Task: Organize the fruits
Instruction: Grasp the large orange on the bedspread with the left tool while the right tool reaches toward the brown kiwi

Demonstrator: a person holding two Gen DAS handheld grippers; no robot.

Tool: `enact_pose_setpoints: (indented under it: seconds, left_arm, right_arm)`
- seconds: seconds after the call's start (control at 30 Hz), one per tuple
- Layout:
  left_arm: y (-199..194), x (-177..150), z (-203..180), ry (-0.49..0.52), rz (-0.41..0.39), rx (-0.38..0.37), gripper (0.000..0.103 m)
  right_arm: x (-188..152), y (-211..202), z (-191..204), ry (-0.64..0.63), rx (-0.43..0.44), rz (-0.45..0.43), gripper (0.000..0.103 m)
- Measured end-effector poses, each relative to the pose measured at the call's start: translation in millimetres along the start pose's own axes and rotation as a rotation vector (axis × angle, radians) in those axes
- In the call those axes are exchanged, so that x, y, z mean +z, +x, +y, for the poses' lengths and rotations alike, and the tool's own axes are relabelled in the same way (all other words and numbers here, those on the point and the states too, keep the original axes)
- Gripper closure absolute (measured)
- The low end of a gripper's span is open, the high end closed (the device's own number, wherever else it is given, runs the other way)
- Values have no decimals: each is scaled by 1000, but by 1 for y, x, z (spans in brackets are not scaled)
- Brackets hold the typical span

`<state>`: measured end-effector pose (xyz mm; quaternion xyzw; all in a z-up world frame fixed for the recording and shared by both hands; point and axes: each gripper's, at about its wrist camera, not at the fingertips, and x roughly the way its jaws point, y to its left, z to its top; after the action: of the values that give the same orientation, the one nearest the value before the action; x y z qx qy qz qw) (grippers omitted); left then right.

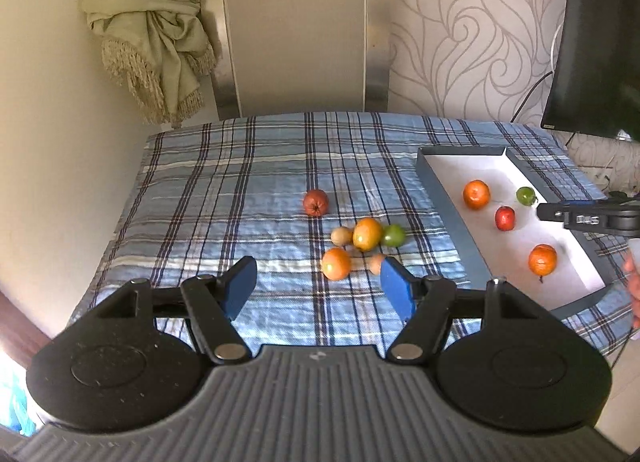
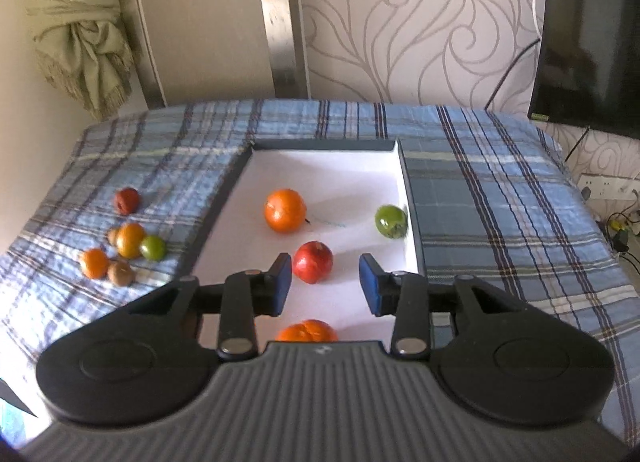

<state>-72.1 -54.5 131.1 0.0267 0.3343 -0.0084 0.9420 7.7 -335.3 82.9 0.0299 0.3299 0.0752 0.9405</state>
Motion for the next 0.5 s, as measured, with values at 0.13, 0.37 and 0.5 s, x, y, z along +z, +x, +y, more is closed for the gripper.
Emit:
enact_pose_setpoints:
  seconds: [0.13,0.37,0.5]
  left_arm:
    - [19,4,7,8,5,-10,30]
    - [59,3,7,41,14,-61,31]
    - [85,-4,3,62,27,-88,37]
  right_arm:
    - [3,-20,11,4,32,-21,63]
    - [2,-58,32,-18,69,-48,63]
    - [-1,-76,41,-24,66,-49,63]
